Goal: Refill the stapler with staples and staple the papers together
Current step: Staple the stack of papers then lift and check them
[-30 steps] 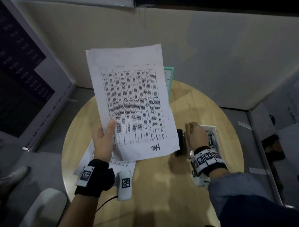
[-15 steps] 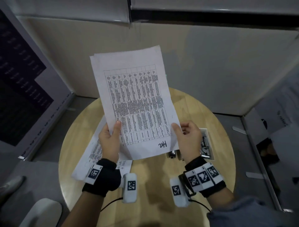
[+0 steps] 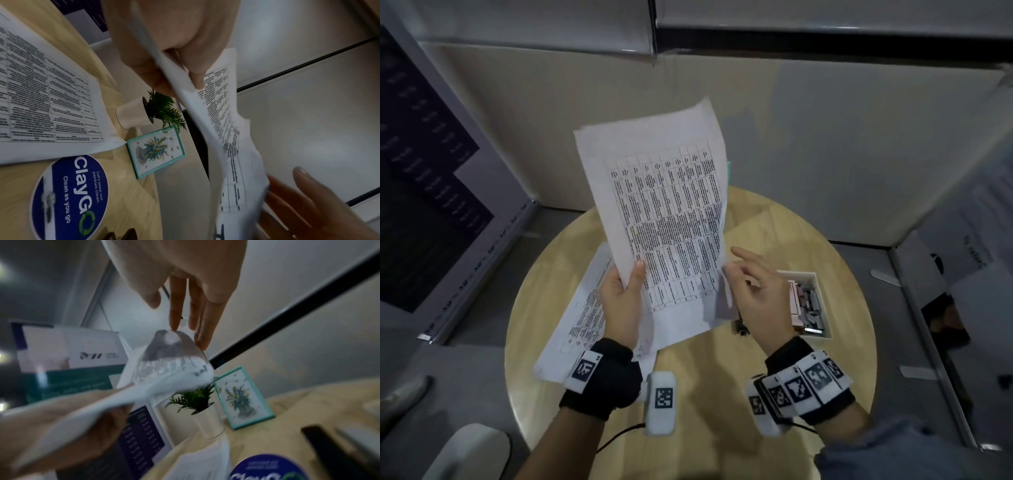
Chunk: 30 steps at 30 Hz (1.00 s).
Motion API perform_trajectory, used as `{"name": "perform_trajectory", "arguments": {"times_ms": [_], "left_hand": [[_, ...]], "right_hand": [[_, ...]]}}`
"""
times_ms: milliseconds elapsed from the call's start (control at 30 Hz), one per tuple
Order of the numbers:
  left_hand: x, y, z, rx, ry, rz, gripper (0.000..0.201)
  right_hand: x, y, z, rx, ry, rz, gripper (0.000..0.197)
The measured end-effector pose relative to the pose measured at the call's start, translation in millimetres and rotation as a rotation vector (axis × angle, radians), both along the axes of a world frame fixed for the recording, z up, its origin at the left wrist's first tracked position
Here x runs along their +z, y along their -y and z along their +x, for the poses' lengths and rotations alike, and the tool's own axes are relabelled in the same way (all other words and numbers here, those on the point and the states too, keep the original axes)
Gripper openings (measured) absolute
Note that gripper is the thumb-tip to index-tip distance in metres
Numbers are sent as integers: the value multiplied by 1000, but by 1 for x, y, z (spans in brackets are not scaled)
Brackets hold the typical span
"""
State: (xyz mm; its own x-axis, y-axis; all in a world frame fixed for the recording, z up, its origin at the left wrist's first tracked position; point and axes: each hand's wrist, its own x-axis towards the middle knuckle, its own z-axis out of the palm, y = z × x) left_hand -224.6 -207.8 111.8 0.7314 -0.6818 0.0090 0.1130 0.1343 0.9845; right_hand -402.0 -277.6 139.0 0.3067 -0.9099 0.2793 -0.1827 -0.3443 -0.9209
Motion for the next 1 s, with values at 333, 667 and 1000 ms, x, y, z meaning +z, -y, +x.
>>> {"name": "perform_trajectory", "arguments": {"times_ms": [333,667,1000], "left_hand": [[16,5,-20,-115,58,40,17],[50,5,-30,-212,134,12,66],[38,3,-25,-228,209,68,65]], "right_hand": [[-3,5,12,20,139,361,38],[6,5,4,0,243,264,38],[10,13,3,60,250,623,38]]}}
